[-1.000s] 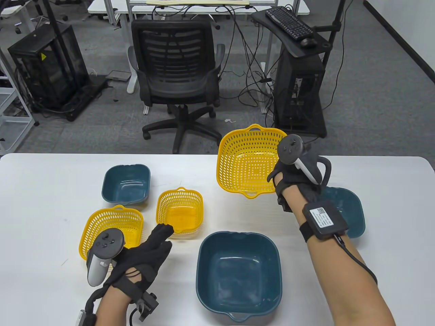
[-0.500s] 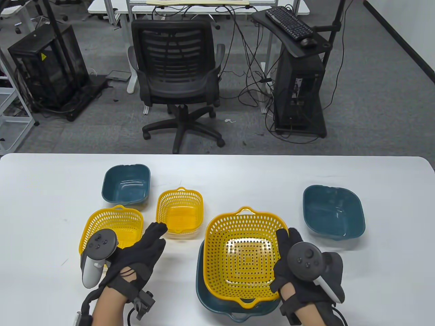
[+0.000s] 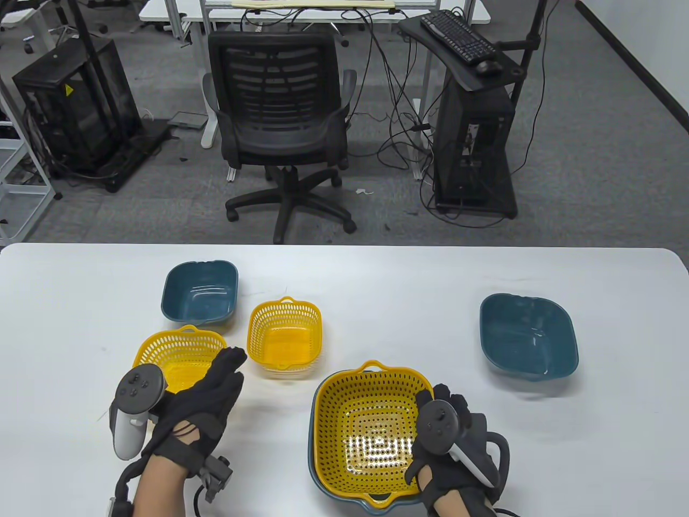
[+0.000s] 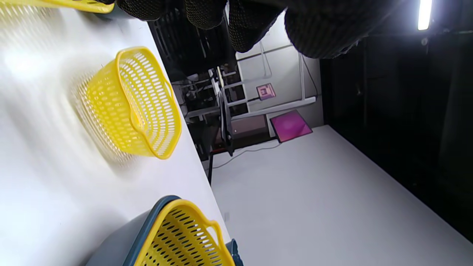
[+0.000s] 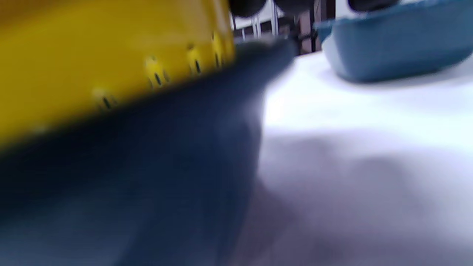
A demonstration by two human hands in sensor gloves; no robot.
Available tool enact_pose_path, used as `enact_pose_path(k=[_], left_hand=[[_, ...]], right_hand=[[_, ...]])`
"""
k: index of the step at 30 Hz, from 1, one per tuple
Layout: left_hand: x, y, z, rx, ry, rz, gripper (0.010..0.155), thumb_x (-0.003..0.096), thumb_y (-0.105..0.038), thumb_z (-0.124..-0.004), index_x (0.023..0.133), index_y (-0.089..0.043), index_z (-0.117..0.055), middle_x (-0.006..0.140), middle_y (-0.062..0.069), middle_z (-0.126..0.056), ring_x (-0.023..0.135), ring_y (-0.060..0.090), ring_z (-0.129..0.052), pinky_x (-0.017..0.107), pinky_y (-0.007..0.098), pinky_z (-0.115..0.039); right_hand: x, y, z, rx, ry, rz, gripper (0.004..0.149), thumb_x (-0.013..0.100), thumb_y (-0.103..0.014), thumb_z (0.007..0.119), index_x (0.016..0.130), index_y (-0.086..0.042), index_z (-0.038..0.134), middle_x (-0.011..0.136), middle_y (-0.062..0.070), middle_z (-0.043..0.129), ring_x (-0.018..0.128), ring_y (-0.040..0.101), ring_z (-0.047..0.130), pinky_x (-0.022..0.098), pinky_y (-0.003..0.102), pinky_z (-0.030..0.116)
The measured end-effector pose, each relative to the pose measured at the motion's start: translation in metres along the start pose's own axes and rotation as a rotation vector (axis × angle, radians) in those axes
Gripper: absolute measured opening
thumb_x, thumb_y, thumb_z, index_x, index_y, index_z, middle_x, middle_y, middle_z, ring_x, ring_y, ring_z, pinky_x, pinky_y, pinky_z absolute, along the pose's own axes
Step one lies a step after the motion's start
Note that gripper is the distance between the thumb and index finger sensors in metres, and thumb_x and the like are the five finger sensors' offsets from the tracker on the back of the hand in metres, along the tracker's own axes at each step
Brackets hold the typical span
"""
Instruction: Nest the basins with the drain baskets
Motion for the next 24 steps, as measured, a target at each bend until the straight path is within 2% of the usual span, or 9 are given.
enact_pose_path(k=[4, 8, 18, 20, 22, 24], left_hand=[[-0.001, 0.006, 0.008, -0.011, -0.024, 0.018, 0.07, 0.0518, -0.051, -0.07, 0.114, -0.023, -0.052, 0.119, 0.013, -0.034, 0.106, 0.056, -0.039, 0.072, 0.069, -0.04], [-0.001, 0.008, 0.01, -0.013, -0.033, 0.025, 0.07, 0.0518, -0.051, -0.07, 0.114, -0.023, -0.052, 0.119, 0.013, -0.034, 0.106, 0.056, -0.039, 0.072, 0.069, -0.04], [-0.003, 0.009, 0.013, -0.018, -0.047, 0.042, 0.07, 0.0517, -0.051, -0.07, 0.114, -0.023, -0.052, 0.119, 0.012, -0.034, 0.106, 0.056, -0.039, 0.072, 0.069, -0.04], [-0.004, 0.008, 0.013, -0.018, -0.05, 0.046, 0.07, 0.0517, -0.051, -0.07, 0.114, -0.024, -0.052, 0.119, 0.012, -0.034, 0.106, 0.056, -0.039, 0.072, 0.069, -0.04], [-0.005, 0.008, 0.015, -0.017, -0.057, 0.047, 0.07, 0.0517, -0.051, -0.07, 0.114, -0.023, -0.052, 0.119, 0.012, -0.034, 0.106, 0.056, -0.039, 0.072, 0.069, -0.04], [-0.006, 0.007, 0.019, -0.021, -0.064, 0.041, 0.07, 0.0517, -0.051, -0.07, 0.114, -0.024, -0.052, 0.119, 0.012, -0.034, 0.106, 0.056, -0.038, 0.072, 0.069, -0.04]], right_hand=[[0.005, 0.002, 0.016, 0.003, -0.075, 0.009, 0.065, 0.051, -0.027, 0.071, 0.105, -0.018, 0.036, 0.112, 0.007, 0.014, 0.102, 0.039, 0.016, 0.066, 0.073, 0.036], [0.005, 0.001, 0.02, -0.007, -0.084, -0.005, 0.068, 0.052, -0.028, 0.071, 0.106, -0.015, 0.033, 0.109, 0.007, 0.004, 0.1, 0.039, 0.009, 0.066, 0.073, 0.033], [0.004, 0.006, 0.021, 0.068, -0.096, -0.028, 0.068, 0.052, -0.031, 0.071, 0.106, -0.014, 0.033, 0.11, 0.009, 0.003, 0.1, 0.041, 0.009, 0.066, 0.073, 0.033], [0.004, 0.007, 0.02, 0.115, -0.113, -0.077, 0.069, 0.052, -0.033, 0.071, 0.107, -0.015, 0.033, 0.109, 0.009, 0.001, 0.1, 0.042, 0.007, 0.066, 0.074, 0.032], [0.002, 0.01, 0.016, 0.237, -0.138, -0.164, 0.068, 0.052, -0.033, 0.07, 0.107, -0.017, 0.033, 0.109, 0.009, -0.001, 0.1, 0.042, 0.006, 0.066, 0.075, 0.032], [0.0, 0.016, 0.01, 0.326, -0.106, -0.187, 0.067, 0.053, -0.034, 0.07, 0.107, -0.017, 0.035, 0.11, 0.01, -0.001, 0.1, 0.044, 0.006, 0.066, 0.076, 0.032]])
Point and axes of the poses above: the tracker on the back of each hand, its own y axis roughly to the little-finger side, its own x axis roughly from the wrist to the fingertips, z = x × y, the point moved 3 cm from there along x, roughly from the wrist to the fingertips
